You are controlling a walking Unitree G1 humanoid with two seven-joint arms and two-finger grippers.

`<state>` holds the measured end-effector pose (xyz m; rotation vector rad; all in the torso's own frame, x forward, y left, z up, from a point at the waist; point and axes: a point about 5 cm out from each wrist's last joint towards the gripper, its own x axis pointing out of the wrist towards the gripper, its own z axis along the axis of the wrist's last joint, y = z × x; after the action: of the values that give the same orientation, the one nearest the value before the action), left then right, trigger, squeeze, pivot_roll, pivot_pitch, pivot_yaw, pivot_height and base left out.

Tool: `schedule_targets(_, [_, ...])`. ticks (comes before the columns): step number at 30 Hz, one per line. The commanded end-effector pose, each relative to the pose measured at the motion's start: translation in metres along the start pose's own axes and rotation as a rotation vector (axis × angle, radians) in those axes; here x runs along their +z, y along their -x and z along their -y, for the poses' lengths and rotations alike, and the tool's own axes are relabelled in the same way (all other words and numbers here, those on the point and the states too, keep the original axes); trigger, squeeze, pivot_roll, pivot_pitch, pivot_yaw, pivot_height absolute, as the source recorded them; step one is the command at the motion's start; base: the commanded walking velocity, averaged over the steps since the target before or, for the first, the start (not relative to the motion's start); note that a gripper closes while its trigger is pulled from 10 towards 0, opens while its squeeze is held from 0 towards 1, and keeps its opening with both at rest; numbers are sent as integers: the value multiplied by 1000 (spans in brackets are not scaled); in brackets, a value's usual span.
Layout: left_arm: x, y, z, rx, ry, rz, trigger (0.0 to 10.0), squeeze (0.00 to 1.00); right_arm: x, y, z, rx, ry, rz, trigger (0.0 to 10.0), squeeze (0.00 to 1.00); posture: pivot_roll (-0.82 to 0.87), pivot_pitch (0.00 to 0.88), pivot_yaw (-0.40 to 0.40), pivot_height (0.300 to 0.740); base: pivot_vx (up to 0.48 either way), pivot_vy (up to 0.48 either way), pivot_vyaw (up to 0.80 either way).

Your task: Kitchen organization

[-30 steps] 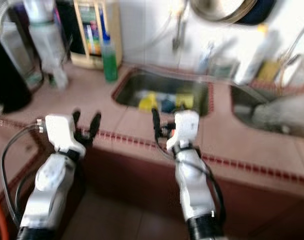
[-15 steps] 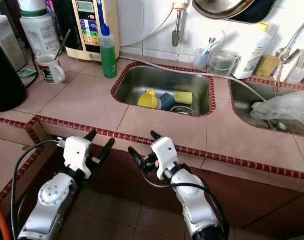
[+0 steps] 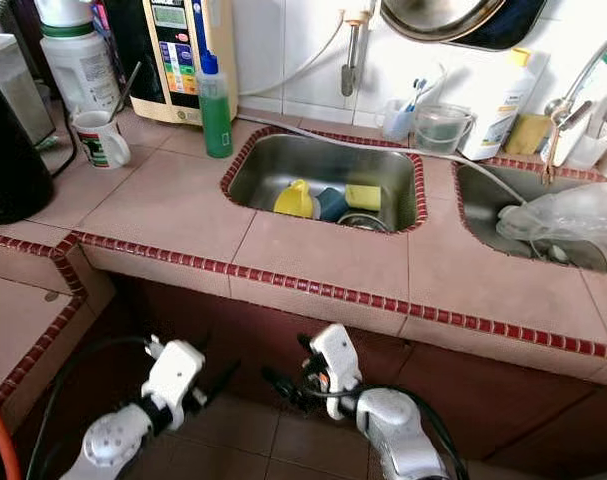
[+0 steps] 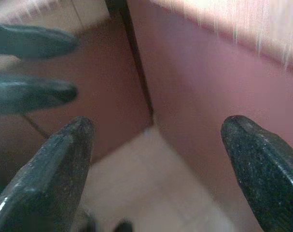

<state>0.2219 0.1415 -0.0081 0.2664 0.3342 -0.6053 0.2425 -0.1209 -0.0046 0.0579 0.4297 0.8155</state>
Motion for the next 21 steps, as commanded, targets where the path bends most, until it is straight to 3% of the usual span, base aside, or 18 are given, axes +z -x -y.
schedule_targets(1, [-17, 0, 3, -5, -37, -94, 10000, 0, -5, 3, 7, -62, -6, -12, 10000, 0, -26, 0, -36, 740, 0, 0, 0])
schedule_targets(2, [-31, 0, 4, 25, -11, -173, 10000, 0, -11, 4, 12, -121, -38, -32, 10000, 0, -26, 0, -36, 740, 0, 0, 0])
schedule_targets(3, [-33, 0, 4, 31, 1, -188, 10000, 0, -12, 4, 13, -131, -46, -37, 10000, 0, -26, 0, -36, 740, 0, 0, 0])
schedule_targets(5, [-44, 0, 8, 30, -65, -262, 10000, 0, -22, 6, 14, -169, -37, -88, 10000, 0, -28, 0, -33, 740, 0, 0, 0])
schedule_targets(8, [-58, 1, 9, 93, 15, -358, 10000, 0, -34, 9, 16, -249, -94, -128, 10000, 0, -27, 0, -32, 740, 0, 0, 0])
schedule_targets(10, [-61, 2, 10, 94, 15, -379, 10000, 0, -37, 9, 17, -273, -104, -136, 10000, 0, -31, 0, -31, 740, 0, 0, 0])
schedule_targets(13, [-70, 4, 12, 168, 153, -428, 10000, 0, -52, 13, 16, -368, -148, -186, 10000, 0, -39, 0, -24, 740, 0, 0, 0])
schedule_targets(16, [-77, 9, 16, 170, 141, -473, 10000, 0, -61, 18, 15, -420, -182, -215, 10000, 0, -46, 0, -21, 740, 0, 0, 0])
schedule_targets(21, [-92, 20, 31, 144, 151, -552, 10000, 0, -91, 38, 9, -503, -178, -361, 10000, 0, -54, 0, -15, 740, 0, 0, 0])
